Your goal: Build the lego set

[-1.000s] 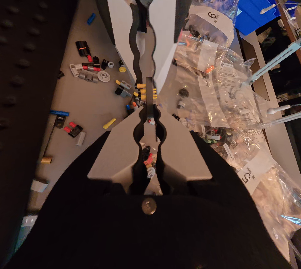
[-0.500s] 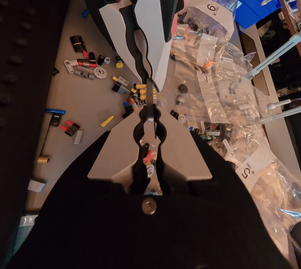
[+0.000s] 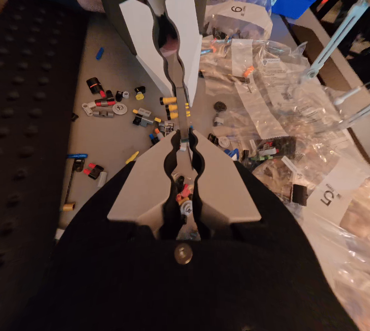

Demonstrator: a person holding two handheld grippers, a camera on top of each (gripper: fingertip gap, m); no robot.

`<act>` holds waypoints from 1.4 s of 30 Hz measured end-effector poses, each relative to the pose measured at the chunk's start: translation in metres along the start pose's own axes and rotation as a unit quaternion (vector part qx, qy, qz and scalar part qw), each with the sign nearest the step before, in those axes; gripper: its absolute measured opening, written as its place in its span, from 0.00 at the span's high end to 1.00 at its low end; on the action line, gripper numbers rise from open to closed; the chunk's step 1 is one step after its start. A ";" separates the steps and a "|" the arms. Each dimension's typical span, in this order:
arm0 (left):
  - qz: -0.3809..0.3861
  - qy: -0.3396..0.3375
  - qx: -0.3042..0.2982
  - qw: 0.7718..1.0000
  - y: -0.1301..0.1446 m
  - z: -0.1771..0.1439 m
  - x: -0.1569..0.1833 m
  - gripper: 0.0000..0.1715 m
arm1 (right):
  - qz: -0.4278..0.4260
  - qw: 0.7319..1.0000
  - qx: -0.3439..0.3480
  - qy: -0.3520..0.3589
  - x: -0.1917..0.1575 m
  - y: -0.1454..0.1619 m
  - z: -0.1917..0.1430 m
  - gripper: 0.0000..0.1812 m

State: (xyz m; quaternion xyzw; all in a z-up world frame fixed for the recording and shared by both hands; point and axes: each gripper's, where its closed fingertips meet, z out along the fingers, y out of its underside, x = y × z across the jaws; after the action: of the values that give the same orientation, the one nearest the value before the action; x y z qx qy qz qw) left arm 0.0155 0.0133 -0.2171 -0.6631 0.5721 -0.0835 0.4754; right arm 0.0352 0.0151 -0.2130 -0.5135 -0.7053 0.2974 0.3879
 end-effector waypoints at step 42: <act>-0.278 0.032 0.220 0.935 -0.037 -0.023 -0.038 0.97 | -0.191 0.974 0.011 0.122 0.029 -0.073 0.041 0.83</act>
State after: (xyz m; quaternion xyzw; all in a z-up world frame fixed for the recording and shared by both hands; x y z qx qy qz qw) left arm 0.0129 0.0288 -0.1618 -0.6714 0.3472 -0.3570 0.5488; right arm -0.0406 0.0202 -0.1681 -0.3972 -0.7344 0.1604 0.5265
